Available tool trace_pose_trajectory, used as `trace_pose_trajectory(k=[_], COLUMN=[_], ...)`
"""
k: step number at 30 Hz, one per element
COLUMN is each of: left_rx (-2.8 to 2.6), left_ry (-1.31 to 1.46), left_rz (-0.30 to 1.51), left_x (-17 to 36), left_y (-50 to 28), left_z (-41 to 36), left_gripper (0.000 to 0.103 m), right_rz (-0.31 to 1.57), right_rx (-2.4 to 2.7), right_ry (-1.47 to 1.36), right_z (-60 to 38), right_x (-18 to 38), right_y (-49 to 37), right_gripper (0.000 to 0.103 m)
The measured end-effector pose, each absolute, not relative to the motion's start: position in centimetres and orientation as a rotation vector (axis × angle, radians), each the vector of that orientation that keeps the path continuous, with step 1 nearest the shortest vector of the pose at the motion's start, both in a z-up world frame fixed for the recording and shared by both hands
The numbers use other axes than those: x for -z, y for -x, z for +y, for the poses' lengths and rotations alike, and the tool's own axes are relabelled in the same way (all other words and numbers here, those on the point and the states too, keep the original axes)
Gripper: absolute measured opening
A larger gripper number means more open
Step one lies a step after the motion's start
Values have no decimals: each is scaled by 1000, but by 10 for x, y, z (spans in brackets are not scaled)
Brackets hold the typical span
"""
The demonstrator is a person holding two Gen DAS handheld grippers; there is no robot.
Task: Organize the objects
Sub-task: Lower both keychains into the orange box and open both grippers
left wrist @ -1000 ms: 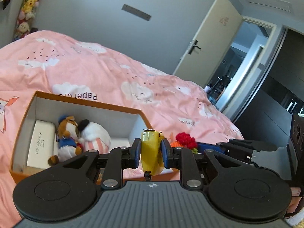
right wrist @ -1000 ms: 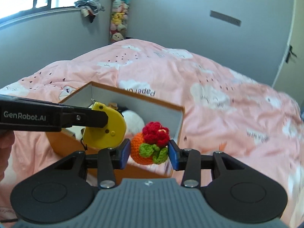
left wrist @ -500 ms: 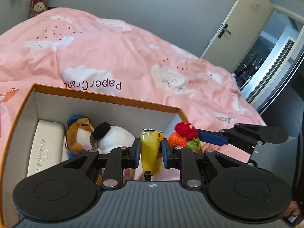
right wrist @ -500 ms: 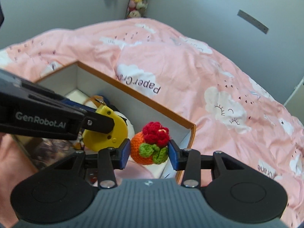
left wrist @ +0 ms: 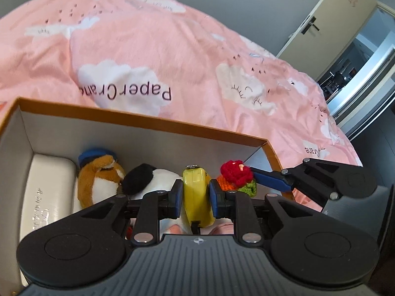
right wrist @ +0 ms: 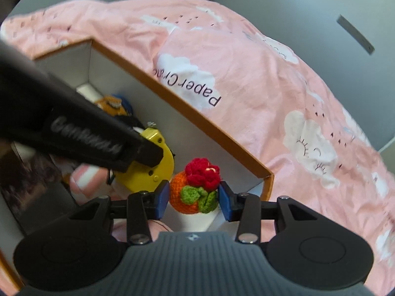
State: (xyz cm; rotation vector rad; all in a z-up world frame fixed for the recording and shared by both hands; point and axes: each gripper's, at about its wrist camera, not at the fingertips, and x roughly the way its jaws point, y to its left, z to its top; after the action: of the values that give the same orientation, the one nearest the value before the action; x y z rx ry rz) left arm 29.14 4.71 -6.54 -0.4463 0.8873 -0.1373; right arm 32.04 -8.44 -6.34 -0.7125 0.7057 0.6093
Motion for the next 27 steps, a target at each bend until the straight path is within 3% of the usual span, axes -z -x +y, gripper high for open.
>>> trace_pose_trajectory(k=[14,22,27], left_rx=[125,113,73], left_ry=[463,481,494], left_rz=[917,902,879], left_x=[79,79,75], left_y=[-312,-316,-312], left_z=[40,36,40], left_gripper=[24,24,36], right_rz=[686,659,653], right_rx=[-549,-533,-537], right_ry=[841,843,849], right_z=[-90,-96,-99], right_x=[80,72,69], right_y=[-319,-310,-303], right_gripper=[45,56,56])
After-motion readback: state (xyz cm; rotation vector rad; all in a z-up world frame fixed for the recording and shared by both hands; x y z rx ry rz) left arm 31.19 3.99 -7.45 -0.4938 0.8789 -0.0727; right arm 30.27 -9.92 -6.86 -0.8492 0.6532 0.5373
